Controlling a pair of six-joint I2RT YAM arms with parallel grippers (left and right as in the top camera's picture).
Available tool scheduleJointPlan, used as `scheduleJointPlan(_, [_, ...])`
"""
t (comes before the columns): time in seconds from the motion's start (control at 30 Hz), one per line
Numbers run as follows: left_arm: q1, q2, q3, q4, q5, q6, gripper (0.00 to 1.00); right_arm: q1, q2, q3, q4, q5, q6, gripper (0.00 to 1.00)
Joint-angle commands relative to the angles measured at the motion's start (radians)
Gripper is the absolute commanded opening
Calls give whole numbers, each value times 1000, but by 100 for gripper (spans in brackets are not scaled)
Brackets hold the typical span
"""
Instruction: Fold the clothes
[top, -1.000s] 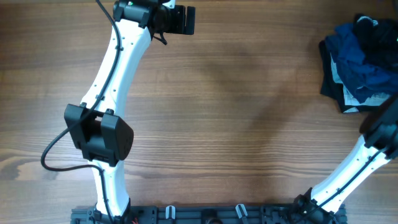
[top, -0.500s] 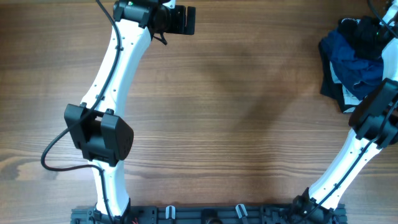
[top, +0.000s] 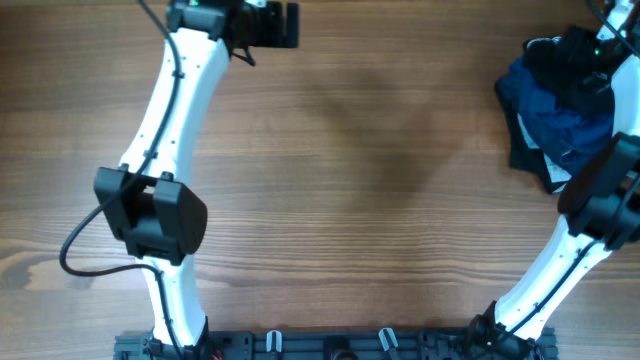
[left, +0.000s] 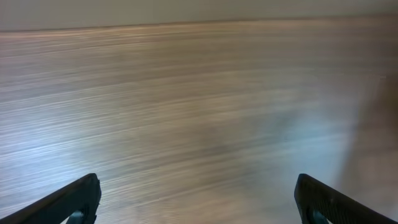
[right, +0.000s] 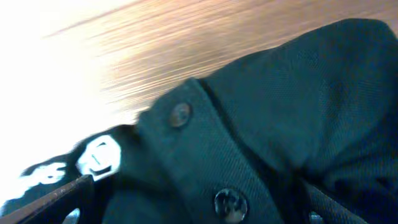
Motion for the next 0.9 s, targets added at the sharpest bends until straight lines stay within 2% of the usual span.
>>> scheduleJointPlan(0.0, [52, -34, -4, 5, -9, -2, 100, 38, -222, -11, -20, -87, -1, 100])
scheduleJointPlan(0.17, [75, -116, -4, 3, -10, -2, 100, 69, -405, -11, -43, -87, -27, 100])
scheduleJointPlan(0.33, [72, -206, -4, -40, -10, -8, 100, 135, -505, -11, -139, -87, -85, 100])
scheduleJointPlan(0.53, [72, -265, -4, -157, -10, -84, 100, 233, -521, -11, -243, -128, -68, 100])
scheduleJointPlan(0.67, [73, -266, -5, -251, -15, -84, 100, 299, -520, -12, -306, -166, -69, 100])
scheduleJointPlan(0.87, [73, -262, -5, -307, -17, -84, 100, 359, -519, -12, -364, -166, -68, 100])
